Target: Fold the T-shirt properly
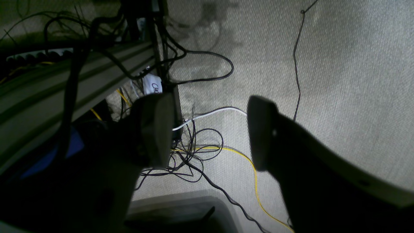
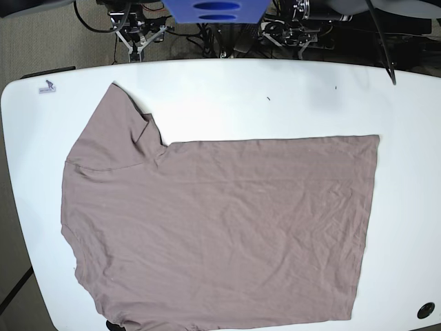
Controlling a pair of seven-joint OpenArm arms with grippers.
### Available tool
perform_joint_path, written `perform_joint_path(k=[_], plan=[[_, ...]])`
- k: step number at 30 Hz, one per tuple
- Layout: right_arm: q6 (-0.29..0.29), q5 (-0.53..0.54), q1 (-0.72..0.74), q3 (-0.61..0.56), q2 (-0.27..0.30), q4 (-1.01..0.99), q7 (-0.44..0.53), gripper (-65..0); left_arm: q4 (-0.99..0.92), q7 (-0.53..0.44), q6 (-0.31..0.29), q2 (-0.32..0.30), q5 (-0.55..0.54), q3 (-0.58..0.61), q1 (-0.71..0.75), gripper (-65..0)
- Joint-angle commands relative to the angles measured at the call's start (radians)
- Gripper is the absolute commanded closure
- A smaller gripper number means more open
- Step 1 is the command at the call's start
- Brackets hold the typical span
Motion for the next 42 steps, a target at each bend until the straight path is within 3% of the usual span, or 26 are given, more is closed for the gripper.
perform_joint_path(k=[1, 5, 13, 19, 23, 29, 42], plan=[[0.008, 0.006, -0.009, 0.0, 0.004, 0.016, -0.003, -8.1, 0.021, -0.004, 0.0, -0.005, 0.003, -0.002, 0.002, -42.4], [0.009, 0.012, -0.005, 0.0, 0.006, 0.026, -0.009, 0.0, 0.02, 0.027, 0.0, -0.005, -0.004, -0.003, 0.008, -29.0], [0.006, 0.004, -0.006, 0.002, 0.002, 0.029, -0.016, -2.5, 0.035, 0.081, 0.006, -0.008, -0.004, -0.005, 0.004, -11.7], [0.006, 0.004, -0.008, 0.003, 0.003, 0.03, -0.02, -5.3, 0.032, 0.106, 0.01, -0.008, -0.003, -0.004, 0.004, -3.8], [0.008, 0.002, -0.003, -0.003, 0.002, 0.026, -0.016, -10.1, 0.026, 0.114, 0.009, -0.005, 0.003, -0.01, 0.003, -0.8], [0.007, 0.0, -0.003, -0.003, 0.002, 0.025, -0.015, -11.7, 0.029, 0.127, 0.011, -0.005, 0.006, -0.01, 0.002, -0.9], [0.012, -0.001, -0.005, -0.003, 0.002, 0.028, -0.01, -7.5, 0.035, 0.121, 0.009, -0.003, 0.01, -0.009, 0.021, -0.3]])
